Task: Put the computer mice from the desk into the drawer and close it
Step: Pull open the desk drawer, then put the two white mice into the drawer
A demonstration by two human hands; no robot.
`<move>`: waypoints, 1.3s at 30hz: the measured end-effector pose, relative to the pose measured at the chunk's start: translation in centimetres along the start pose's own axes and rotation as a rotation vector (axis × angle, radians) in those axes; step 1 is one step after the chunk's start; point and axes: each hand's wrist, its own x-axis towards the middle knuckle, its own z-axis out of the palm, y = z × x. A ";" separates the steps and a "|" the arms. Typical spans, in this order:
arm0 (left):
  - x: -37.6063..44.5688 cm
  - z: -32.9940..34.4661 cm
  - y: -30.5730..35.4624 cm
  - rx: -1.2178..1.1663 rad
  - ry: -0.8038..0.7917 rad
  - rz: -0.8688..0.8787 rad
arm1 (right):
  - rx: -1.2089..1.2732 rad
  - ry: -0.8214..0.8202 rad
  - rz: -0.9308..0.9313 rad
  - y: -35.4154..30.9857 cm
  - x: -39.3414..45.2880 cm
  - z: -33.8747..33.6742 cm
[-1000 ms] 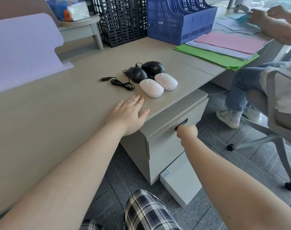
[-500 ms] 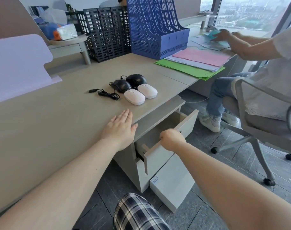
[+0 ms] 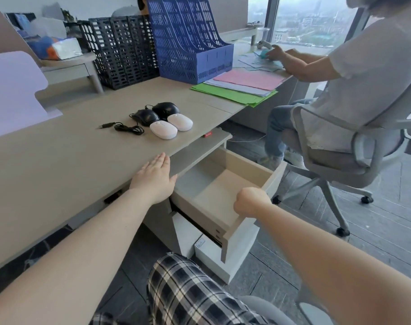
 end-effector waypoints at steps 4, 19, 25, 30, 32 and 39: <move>-0.5 0.3 0.3 0.013 0.005 -0.009 | -0.074 -0.038 0.038 1.7 -1.8 0.8; 0.1 -1.2 -0.5 -0.091 0.066 -0.001 | 0.089 -0.220 0.201 2.3 0.0 0.3; 2.2 -2.6 -0.2 -0.250 0.124 -0.085 | 0.093 0.039 0.076 -0.4 2.5 -2.3; 5.1 -3.3 -0.5 -0.393 0.188 -0.167 | 0.351 0.271 -0.026 -5.3 5.9 -7.3; 6.7 -3.2 -1.1 -0.420 0.190 -0.189 | 0.406 0.359 -0.064 -7.0 7.7 -9.2; 12.2 -2.7 -2.7 -0.436 0.169 -0.188 | 0.347 0.453 -0.161 -10.8 13.6 -11.9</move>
